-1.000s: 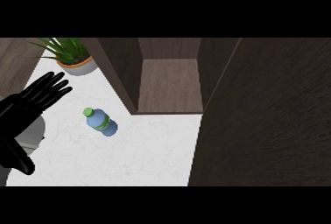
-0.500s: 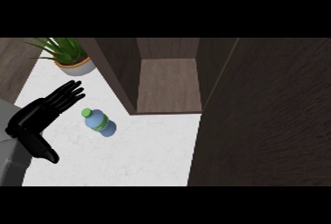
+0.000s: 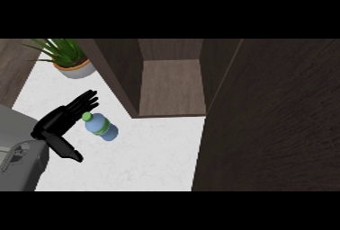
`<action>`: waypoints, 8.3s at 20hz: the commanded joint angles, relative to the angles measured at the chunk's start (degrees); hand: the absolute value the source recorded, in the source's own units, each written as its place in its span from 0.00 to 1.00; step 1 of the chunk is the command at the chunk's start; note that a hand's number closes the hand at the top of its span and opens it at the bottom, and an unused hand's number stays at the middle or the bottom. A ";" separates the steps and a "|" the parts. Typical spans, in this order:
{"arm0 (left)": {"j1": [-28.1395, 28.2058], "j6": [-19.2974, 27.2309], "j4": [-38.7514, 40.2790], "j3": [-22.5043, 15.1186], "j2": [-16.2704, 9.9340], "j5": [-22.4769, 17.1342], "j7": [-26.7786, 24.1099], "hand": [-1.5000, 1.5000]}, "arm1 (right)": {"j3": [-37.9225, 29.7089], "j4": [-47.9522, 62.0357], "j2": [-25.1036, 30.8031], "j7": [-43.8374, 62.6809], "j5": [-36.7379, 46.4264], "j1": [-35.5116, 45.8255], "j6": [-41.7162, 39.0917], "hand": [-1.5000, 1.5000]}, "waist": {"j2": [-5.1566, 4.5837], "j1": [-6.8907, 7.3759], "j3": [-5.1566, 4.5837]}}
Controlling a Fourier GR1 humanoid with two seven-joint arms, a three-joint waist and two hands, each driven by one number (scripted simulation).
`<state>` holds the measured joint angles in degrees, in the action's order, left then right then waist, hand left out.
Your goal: Pick up the bottled water, place it into the cabinet and close the cabinet
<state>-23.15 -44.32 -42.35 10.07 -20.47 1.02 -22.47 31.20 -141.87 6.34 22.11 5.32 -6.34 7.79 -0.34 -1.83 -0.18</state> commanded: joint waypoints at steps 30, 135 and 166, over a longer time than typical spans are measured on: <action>-10.33 1.18 26.72 -4.24 6.09 5.74 -26.46 1.00 | -0.90 -2.46 5.08 1.33 0.94 2.78 3.09 0.00 | -0.41 -0.84 -0.11; -41.66 63.94 30.73 -20.20 20.47 -32.07 -19.54 0.00 | -6.57 -1.82 11.57 -14.83 -8.48 -10.86 -1.28 0.00 | -0.81 -1.84 0.10; 1.95 63.41 -33.27 -38.72 11.52 -33.65 -1.94 1.00 | 0.53 -3.67 18.69 -2.63 -1.69 -5.53 -6.45 1.00 | 1.16 4.15 0.13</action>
<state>-28.07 17.06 -64.67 -26.04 -6.29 -33.68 -26.99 29.71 -142.29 22.83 14.19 0.82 -14.11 3.48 0.77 1.57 -0.03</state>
